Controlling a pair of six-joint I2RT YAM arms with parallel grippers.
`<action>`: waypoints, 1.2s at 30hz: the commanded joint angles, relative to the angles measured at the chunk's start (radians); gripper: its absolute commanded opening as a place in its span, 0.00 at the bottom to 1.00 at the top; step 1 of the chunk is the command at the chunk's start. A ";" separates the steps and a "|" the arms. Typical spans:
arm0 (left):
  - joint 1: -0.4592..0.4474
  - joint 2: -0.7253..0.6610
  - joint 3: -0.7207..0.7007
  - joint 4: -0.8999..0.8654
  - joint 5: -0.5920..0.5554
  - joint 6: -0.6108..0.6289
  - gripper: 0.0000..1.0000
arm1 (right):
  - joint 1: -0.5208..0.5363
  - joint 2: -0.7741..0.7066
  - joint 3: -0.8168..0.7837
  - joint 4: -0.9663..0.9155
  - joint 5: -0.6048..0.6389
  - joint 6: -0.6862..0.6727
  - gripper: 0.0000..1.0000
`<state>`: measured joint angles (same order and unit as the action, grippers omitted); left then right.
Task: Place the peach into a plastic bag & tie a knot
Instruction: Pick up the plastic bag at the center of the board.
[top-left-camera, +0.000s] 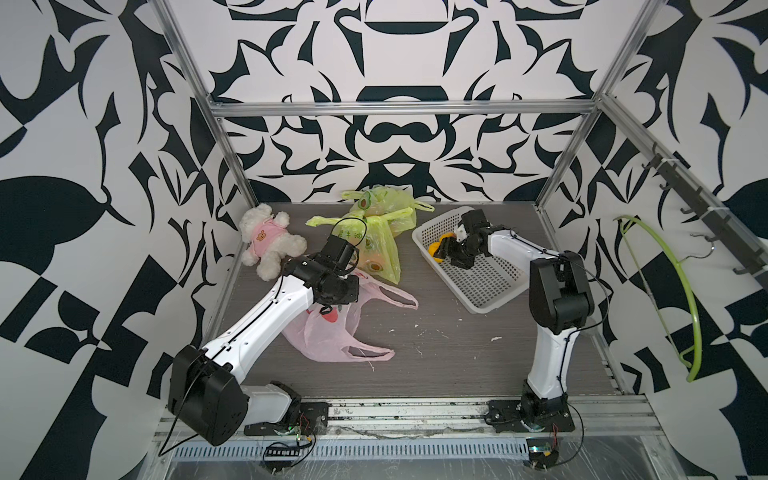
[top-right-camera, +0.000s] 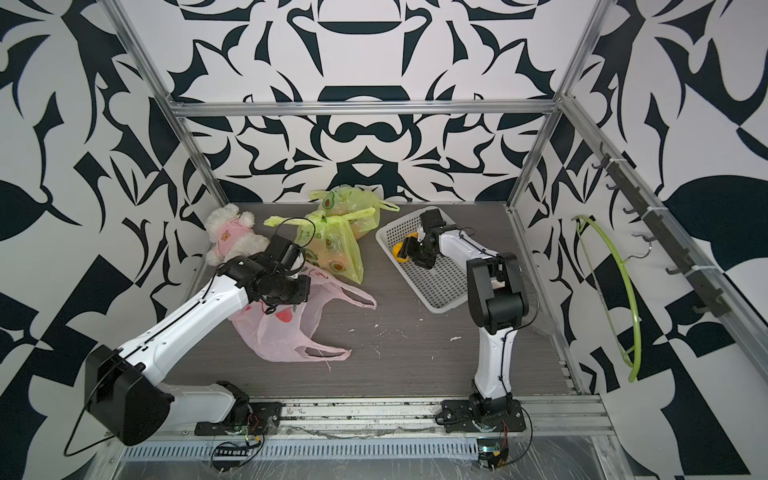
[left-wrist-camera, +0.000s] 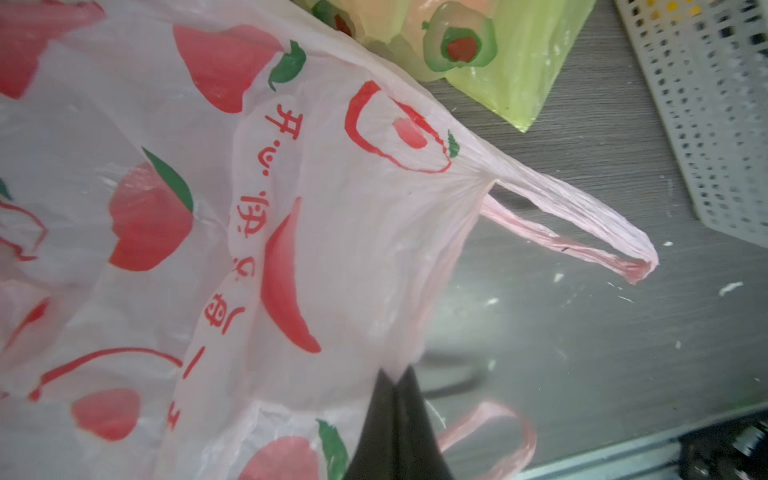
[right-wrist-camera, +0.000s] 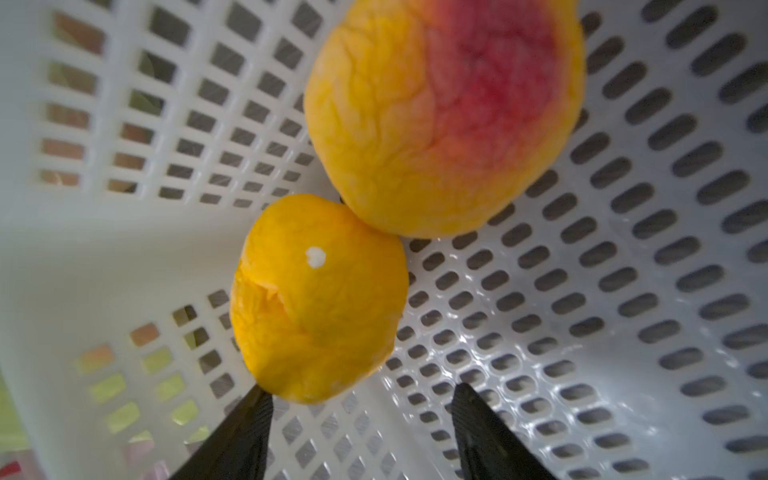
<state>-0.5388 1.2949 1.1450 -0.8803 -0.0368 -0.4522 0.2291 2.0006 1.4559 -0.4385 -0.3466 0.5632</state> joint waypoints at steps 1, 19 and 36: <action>0.000 -0.071 0.050 -0.024 0.078 -0.011 0.00 | 0.001 -0.001 0.042 0.050 0.006 0.052 0.73; 0.000 -0.130 0.032 0.061 0.172 -0.071 0.00 | 0.000 0.048 0.120 0.104 -0.014 0.090 0.35; 0.023 -0.052 0.098 0.153 0.200 -0.083 0.00 | -0.024 -0.302 0.021 -0.091 0.096 -0.120 0.29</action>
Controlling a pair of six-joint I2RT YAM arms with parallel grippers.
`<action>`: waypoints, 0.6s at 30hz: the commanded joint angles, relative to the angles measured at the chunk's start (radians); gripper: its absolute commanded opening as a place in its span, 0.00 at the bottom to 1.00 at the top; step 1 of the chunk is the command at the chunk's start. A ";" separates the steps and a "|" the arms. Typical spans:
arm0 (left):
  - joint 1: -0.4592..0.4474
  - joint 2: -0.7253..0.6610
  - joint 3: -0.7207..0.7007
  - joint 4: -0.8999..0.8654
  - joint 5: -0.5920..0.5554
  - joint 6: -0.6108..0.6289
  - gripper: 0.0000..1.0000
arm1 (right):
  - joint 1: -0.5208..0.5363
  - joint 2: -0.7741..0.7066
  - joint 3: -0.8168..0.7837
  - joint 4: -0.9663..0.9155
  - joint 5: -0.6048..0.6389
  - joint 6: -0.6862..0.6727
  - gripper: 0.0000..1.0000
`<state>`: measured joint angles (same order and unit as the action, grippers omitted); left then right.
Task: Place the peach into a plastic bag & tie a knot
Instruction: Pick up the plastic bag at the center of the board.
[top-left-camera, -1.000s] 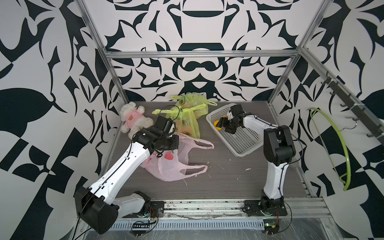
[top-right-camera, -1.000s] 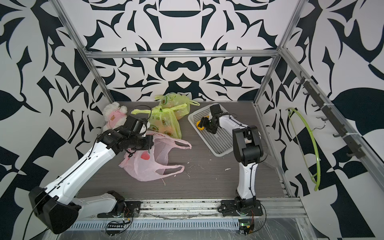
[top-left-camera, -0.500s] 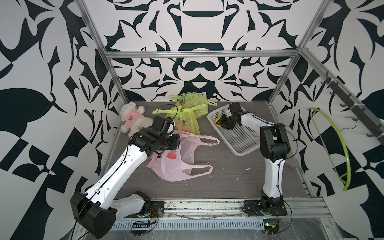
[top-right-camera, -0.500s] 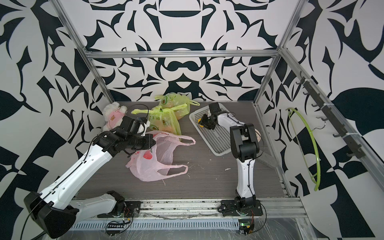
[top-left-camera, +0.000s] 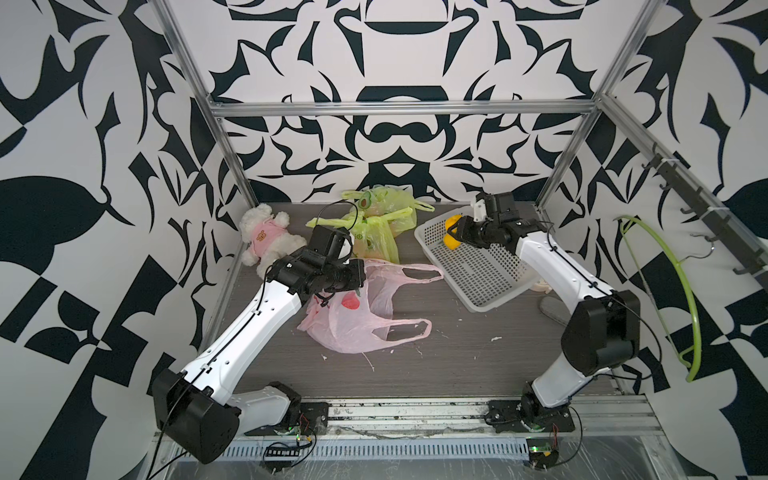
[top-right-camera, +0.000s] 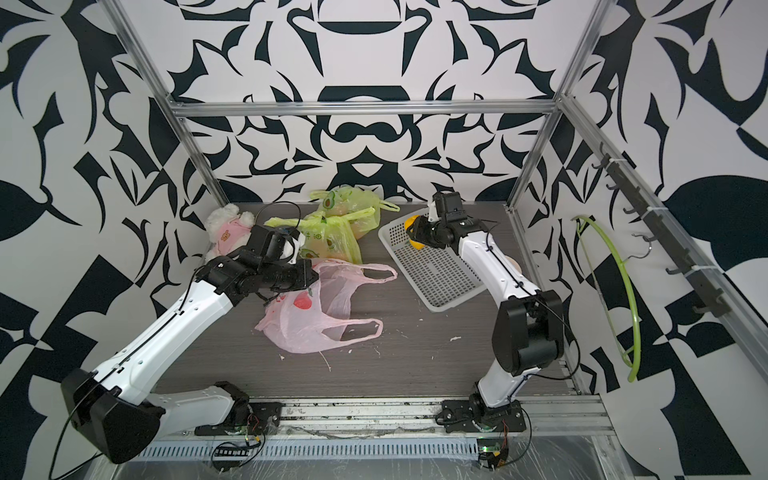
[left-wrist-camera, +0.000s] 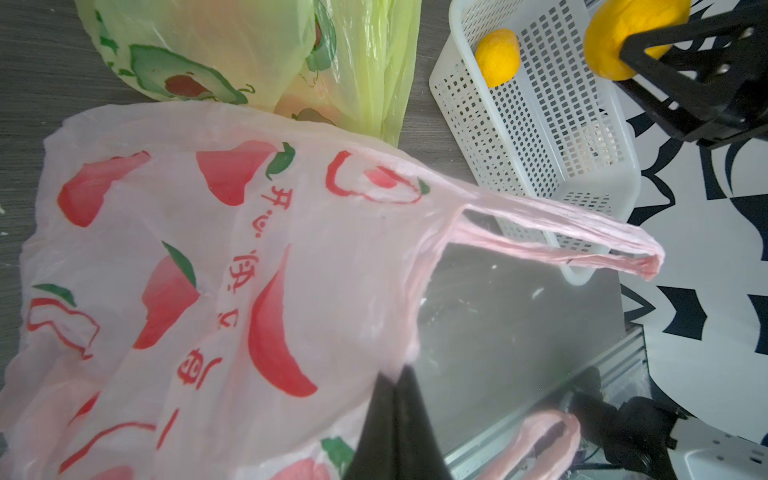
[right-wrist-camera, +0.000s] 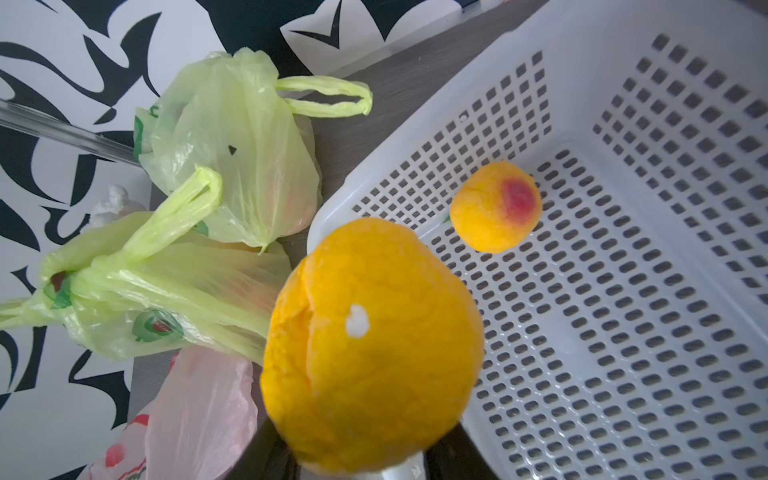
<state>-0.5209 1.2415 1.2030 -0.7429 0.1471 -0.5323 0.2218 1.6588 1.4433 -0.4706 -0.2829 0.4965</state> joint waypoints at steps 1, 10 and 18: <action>0.006 0.001 0.038 0.015 0.014 -0.003 0.00 | -0.021 0.051 0.047 -0.059 0.027 -0.053 0.26; 0.040 -0.011 0.030 0.033 0.033 -0.006 0.00 | -0.017 0.038 0.068 -0.064 -0.033 -0.039 0.21; 0.053 0.003 0.045 0.045 0.045 -0.011 0.00 | 0.136 -0.237 0.043 -0.110 -0.176 -0.128 0.23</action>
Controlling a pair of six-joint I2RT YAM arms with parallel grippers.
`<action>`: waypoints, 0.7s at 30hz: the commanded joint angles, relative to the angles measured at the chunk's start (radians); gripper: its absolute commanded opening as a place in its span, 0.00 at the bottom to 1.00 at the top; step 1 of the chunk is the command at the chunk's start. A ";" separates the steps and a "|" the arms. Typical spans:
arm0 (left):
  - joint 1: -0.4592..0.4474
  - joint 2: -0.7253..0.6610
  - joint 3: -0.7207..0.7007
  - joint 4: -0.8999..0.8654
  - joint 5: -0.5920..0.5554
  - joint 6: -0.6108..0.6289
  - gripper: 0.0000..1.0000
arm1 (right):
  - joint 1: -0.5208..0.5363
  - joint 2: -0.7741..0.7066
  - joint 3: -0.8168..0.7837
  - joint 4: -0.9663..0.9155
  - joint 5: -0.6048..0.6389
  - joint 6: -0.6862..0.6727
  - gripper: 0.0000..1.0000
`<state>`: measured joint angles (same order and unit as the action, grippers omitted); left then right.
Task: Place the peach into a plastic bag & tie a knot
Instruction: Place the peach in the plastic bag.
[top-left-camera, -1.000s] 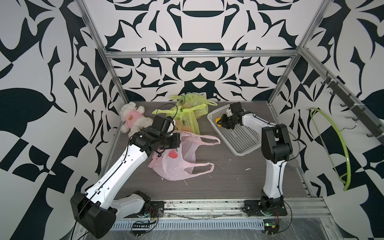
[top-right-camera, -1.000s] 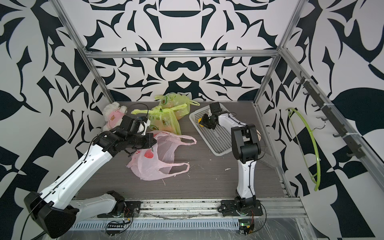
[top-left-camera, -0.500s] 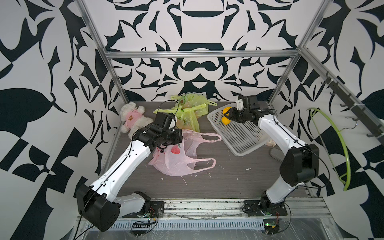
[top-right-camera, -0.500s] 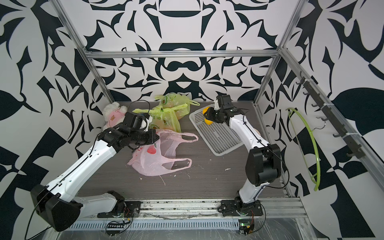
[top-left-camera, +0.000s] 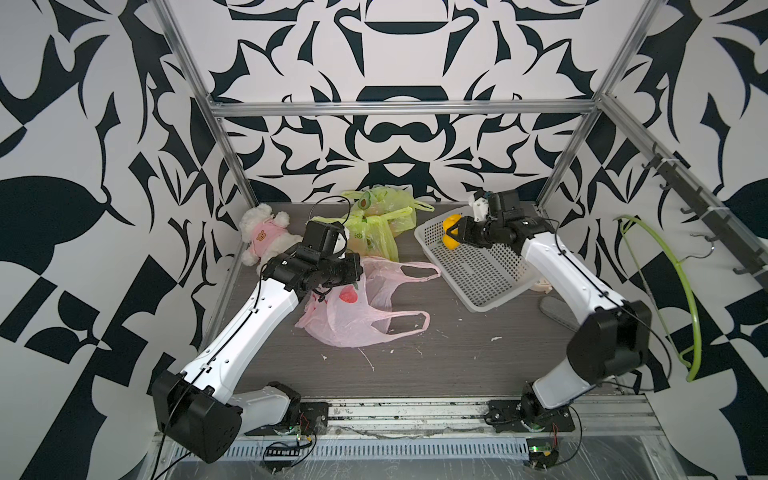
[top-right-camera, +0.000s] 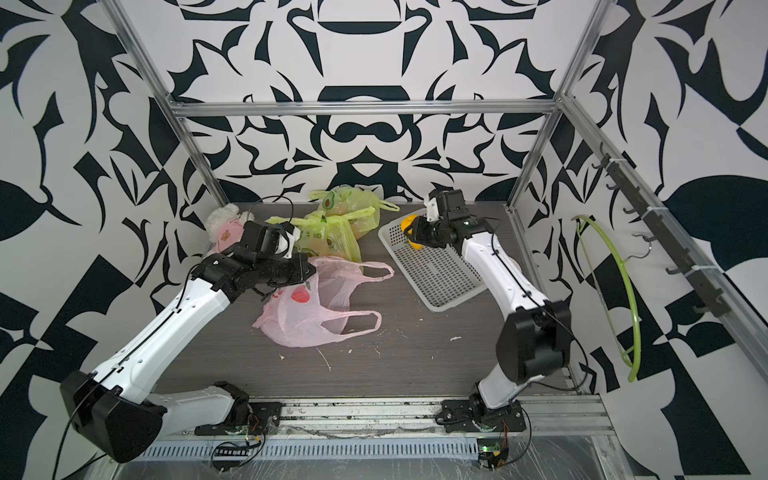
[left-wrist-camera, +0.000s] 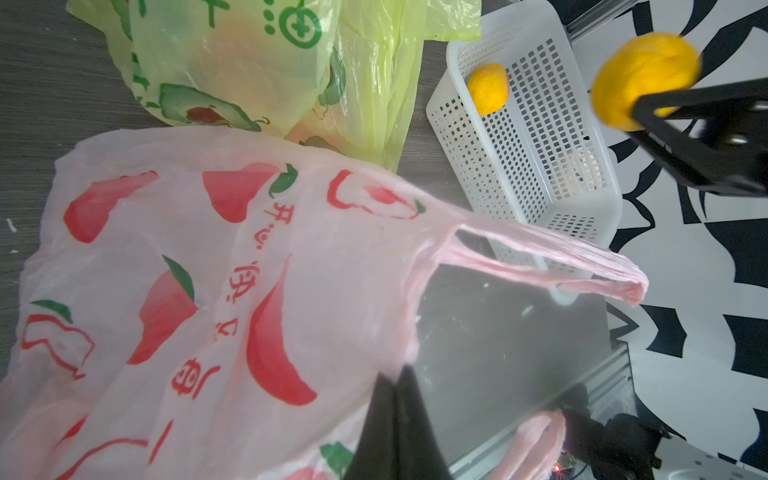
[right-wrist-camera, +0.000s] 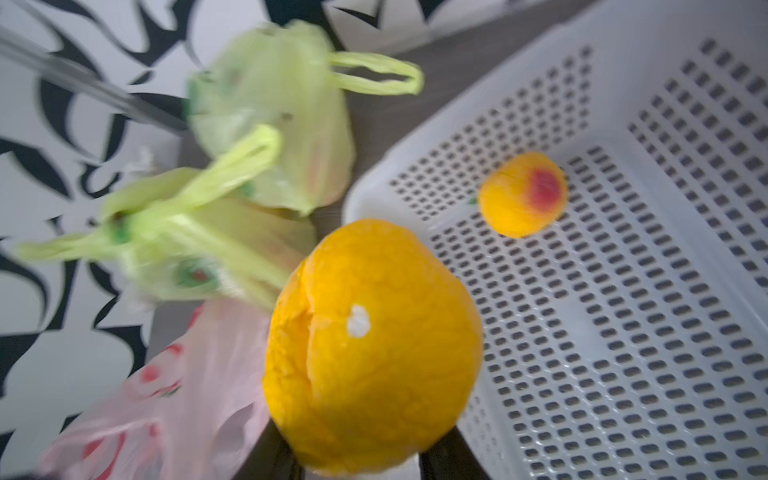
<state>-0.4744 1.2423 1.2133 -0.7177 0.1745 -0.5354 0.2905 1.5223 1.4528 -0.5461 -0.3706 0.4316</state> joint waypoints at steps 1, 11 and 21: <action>0.006 0.002 0.037 0.021 0.018 -0.012 0.00 | 0.097 -0.117 0.040 -0.056 -0.098 -0.079 0.23; 0.007 -0.036 0.039 0.080 0.112 -0.077 0.00 | 0.390 -0.113 0.080 -0.203 -0.097 -0.142 0.23; 0.008 -0.103 -0.047 0.266 0.203 -0.205 0.00 | 0.428 0.061 0.204 -0.323 -0.048 -0.162 0.36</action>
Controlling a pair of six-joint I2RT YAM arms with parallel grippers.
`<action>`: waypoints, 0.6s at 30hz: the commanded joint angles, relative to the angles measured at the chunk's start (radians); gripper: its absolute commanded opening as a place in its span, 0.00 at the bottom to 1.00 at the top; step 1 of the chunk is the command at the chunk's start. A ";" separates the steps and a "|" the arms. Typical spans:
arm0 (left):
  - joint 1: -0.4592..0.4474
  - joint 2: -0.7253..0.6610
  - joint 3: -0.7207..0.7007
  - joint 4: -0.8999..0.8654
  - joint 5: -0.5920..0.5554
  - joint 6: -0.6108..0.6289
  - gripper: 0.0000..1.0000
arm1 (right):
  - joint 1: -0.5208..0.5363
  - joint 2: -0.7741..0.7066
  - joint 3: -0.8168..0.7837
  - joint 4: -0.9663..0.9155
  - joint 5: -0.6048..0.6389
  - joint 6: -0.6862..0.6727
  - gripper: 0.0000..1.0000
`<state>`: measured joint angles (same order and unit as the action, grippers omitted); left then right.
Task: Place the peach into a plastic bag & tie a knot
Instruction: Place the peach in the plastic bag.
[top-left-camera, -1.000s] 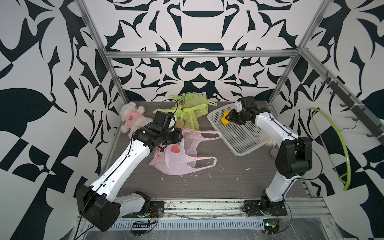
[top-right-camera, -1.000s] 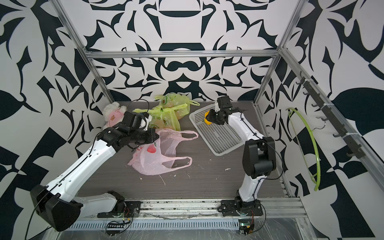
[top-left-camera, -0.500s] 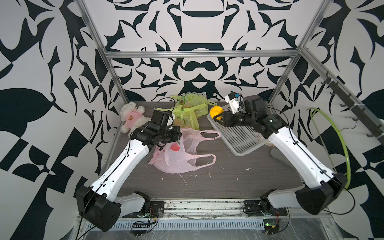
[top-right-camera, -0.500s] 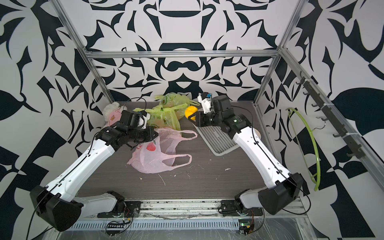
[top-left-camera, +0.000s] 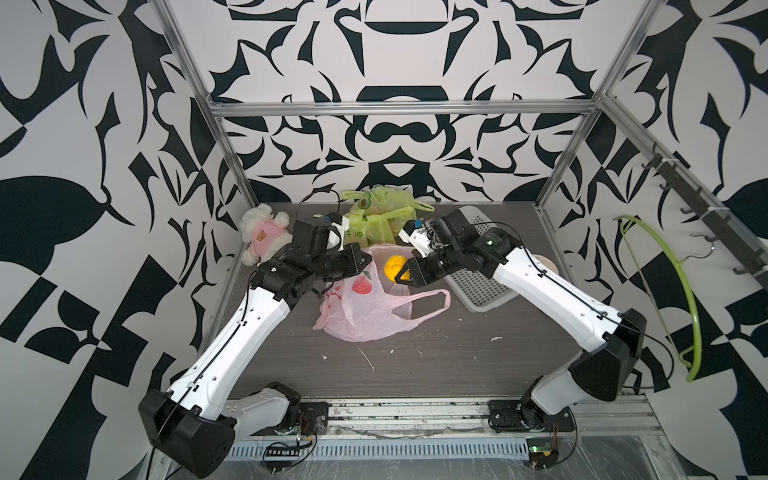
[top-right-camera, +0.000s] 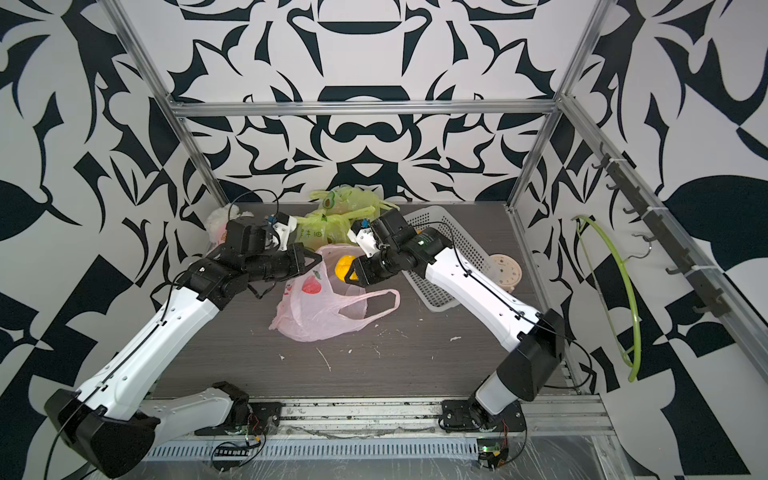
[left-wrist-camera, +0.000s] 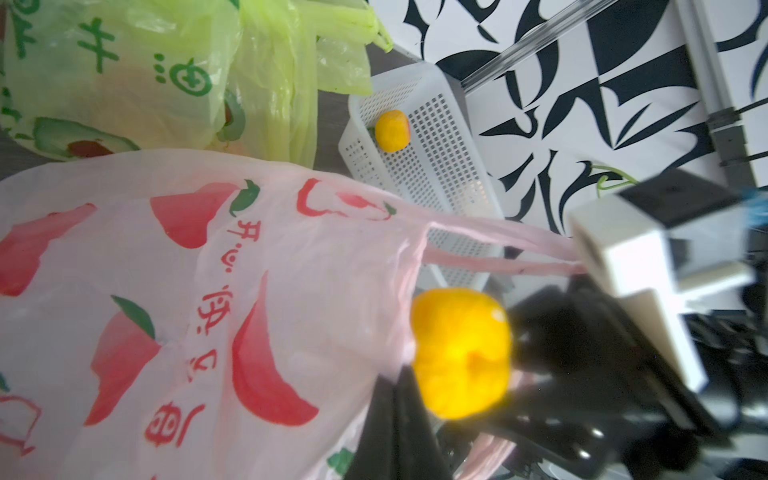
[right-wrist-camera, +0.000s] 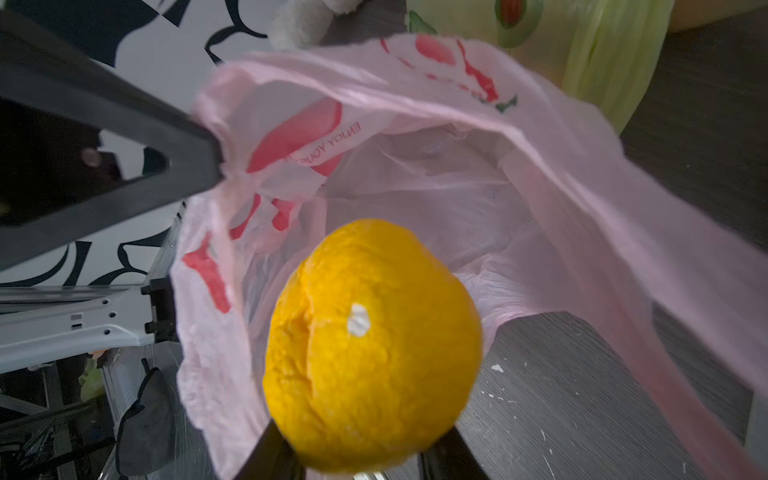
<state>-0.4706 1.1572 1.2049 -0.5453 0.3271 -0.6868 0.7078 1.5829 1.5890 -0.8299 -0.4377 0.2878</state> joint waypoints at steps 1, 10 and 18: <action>0.003 -0.019 -0.052 0.109 0.051 -0.063 0.00 | 0.013 0.007 0.076 -0.041 0.027 -0.017 0.43; 0.004 -0.004 -0.107 0.172 0.045 -0.083 0.00 | 0.012 -0.016 0.137 -0.056 0.126 -0.052 1.00; 0.014 0.013 -0.113 0.180 0.052 -0.069 0.00 | -0.002 -0.220 0.050 0.094 0.543 0.000 1.00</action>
<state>-0.4652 1.1622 1.1053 -0.3977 0.3622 -0.7654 0.7128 1.4834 1.6768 -0.8394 -0.1101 0.2672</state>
